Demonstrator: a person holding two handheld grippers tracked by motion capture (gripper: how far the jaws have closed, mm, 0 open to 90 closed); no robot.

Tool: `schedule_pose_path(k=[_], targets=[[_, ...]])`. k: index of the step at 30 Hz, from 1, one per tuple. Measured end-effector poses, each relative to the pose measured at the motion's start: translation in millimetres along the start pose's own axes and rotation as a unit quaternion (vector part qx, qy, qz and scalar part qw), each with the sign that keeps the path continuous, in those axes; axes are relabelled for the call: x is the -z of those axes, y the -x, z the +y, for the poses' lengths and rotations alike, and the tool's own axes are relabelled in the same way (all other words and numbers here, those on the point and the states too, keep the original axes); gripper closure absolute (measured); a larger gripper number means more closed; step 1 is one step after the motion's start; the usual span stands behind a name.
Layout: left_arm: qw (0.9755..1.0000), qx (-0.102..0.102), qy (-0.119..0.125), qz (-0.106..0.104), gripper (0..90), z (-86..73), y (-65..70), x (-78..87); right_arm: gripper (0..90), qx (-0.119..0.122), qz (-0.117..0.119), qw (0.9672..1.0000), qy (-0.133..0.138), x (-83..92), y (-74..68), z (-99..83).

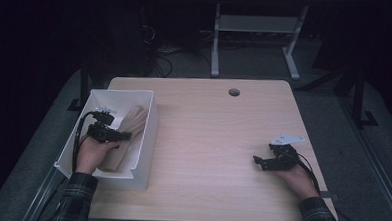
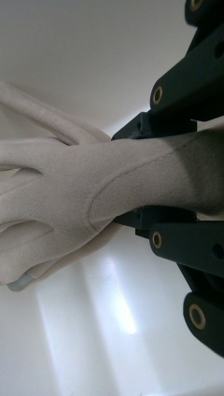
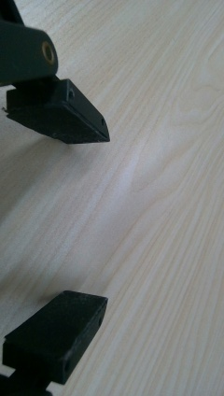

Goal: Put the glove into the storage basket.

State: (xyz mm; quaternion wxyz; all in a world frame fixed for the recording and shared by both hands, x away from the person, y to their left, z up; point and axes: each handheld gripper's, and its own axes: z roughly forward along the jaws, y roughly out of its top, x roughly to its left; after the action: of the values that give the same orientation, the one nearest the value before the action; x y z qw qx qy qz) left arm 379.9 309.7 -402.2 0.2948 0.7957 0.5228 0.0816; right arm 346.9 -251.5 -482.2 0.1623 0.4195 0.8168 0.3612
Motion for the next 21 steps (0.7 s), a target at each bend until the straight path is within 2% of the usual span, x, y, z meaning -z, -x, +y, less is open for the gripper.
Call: schedule_pose_path(k=[5,10,14,15,17,21], targets=[[0.9999,0.005,-0.013,-0.002,65.3,-2.8,-2.0,-9.6,17.0,0.000,0.000,1.0000,0.000,0.0,0.0,0.0],[0.9998,0.002,-0.021,0.004,59.1,-6.6,-5.0,-16.5,17.0,0.000,0.000,1.0000,0.000,0.0,0.0,0.0],[0.9997,0.008,-0.021,0.009,45.6,-7.6,-6.5,-17.9,17.0,0.000,0.000,1.0000,0.000,0.0,0.0,0.0],[0.9998,0.010,-0.016,0.007,39.3,-7.4,-7.4,-16.2,17.0,0.000,0.000,1.0000,0.000,-0.1,0.0,0.0],[0.9998,0.007,-0.016,0.012,32.8,-6.6,-8.0,-13.5,17.0,0.000,0.000,1.0000,0.000,0.0,0.1,0.0],[0.9999,0.006,-0.007,0.011,27.3,-3.8,-8.1,-6.6,17.0,0.000,0.000,1.0000,0.001,-0.1,0.1,-0.1]])
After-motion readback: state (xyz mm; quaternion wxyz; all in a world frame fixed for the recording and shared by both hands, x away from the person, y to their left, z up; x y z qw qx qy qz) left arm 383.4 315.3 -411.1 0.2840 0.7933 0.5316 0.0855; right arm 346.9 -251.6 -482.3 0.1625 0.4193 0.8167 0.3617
